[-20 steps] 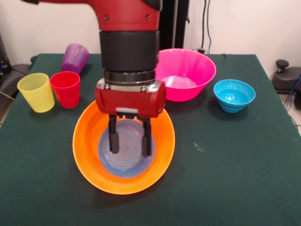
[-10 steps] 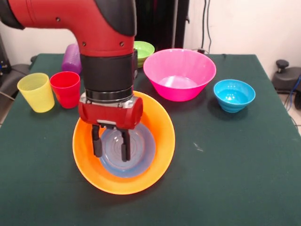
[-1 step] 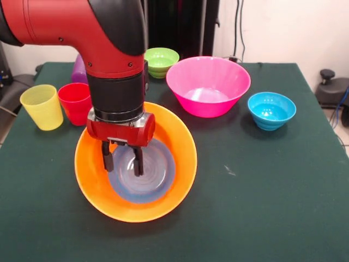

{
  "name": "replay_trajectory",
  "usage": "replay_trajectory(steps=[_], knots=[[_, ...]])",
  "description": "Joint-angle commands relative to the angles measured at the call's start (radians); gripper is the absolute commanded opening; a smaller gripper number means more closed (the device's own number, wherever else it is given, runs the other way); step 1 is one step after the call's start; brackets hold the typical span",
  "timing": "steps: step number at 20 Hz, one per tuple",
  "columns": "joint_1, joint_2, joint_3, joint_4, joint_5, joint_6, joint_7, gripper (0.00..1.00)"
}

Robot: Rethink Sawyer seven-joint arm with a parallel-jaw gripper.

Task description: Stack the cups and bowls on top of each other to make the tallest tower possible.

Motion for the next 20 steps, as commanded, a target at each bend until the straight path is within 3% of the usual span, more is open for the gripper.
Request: replay_trajectory(steps=[1,7,12,20], knots=[[-0.015,0.016,0.054,0.118,-0.058,0.158,-0.347,1.00],[-0.025,0.034,0.053,0.161,-0.069,0.179,-0.380,1.00],[-0.028,0.004,0.038,0.221,-0.084,0.188,-0.391,1.00],[-0.009,-0.042,0.039,0.307,-0.079,0.098,-0.272,1.00]])
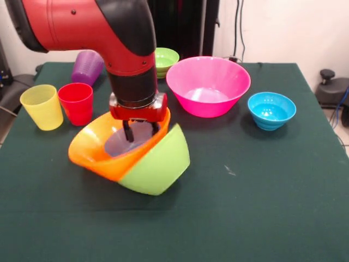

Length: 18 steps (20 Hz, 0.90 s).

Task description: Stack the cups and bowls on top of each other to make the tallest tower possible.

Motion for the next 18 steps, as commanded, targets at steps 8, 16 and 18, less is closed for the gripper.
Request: replay_trajectory(steps=[8,16,18], knots=[[0.075,-0.074,0.025,0.192,-0.061,-0.024,-0.085,1.00],[0.156,-0.065,-0.027,0.052,-0.019,-0.072,0.064,1.00],[0.172,-0.069,-0.037,0.014,-0.017,-0.032,0.043,1.00]])
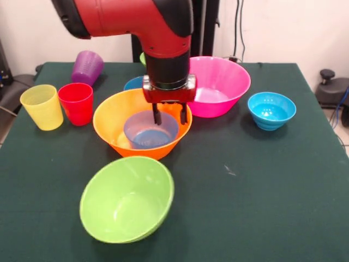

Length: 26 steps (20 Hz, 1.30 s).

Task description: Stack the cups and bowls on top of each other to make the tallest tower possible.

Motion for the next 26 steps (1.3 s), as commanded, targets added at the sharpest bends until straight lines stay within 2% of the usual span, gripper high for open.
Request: replay_trajectory(steps=[1,3,9,11,14,18,21,26], knots=[[0.090,-0.003,-0.022,-0.109,-0.011,0.012,0.038,1.00],[0.089,-0.013,-0.026,-0.106,-0.005,0.005,0.040,1.00],[0.086,-0.172,-0.010,-0.044,0.044,0.030,0.029,1.00],[0.082,-0.222,-0.007,-0.016,0.075,0.054,0.031,1.00],[0.096,-0.340,-0.025,0.028,0.121,0.133,0.034,1.00],[0.114,-0.434,-0.045,0.052,0.161,0.199,0.035,1.00],[0.124,-0.467,-0.050,0.077,0.187,0.197,0.057,1.00],[0.168,-0.466,-0.085,0.133,0.212,0.127,0.149,1.00]])
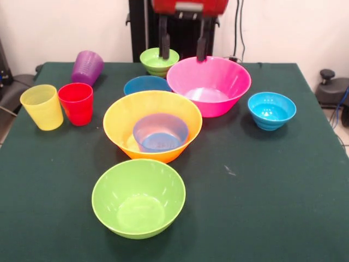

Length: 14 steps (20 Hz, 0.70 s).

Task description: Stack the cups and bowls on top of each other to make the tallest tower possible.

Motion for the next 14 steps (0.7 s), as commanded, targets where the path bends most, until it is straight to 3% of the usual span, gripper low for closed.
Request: replay_trajectory(steps=[1,8,14], knots=[[0.072,-0.042,-0.067,0.148,0.032,0.041,0.156,1.00],[0.164,0.001,-0.164,0.216,0.060,-0.084,0.309,1.00],[0.218,0.033,-0.231,0.252,0.070,-0.177,0.367,1.00]])
